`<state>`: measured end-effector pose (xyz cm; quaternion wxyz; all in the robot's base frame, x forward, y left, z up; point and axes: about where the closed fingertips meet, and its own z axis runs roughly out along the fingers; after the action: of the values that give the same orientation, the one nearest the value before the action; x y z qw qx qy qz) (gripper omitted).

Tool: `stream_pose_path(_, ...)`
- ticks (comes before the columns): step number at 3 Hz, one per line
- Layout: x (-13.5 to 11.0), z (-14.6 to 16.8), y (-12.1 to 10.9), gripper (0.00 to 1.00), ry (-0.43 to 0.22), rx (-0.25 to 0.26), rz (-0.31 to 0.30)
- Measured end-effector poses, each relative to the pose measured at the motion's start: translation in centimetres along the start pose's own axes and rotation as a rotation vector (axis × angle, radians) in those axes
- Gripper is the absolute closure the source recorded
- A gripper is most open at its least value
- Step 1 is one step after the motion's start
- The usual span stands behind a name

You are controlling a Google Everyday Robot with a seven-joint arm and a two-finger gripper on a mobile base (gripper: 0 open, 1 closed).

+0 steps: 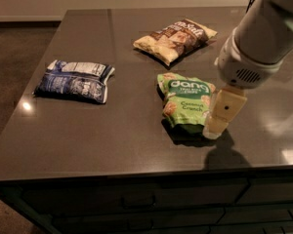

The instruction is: Pick green rice chip bag

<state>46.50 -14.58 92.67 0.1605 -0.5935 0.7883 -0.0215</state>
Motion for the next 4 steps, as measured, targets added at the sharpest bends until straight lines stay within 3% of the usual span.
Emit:
stream_pose_path(1,-0.9,2.4,-0.1,0.00,0.004,-0.019,0.094)
stream_pose_path(2,-1.8,4.3,0.6,0.00,0.016,-0.045,0.141)
stream_pose_path(3,-2.3,5.9,1.4,0.00,0.037,-0.062,0.167)
stream_pose_path(4,-2.5,7.0,1.8,0.00,0.057,-0.031,0.171)
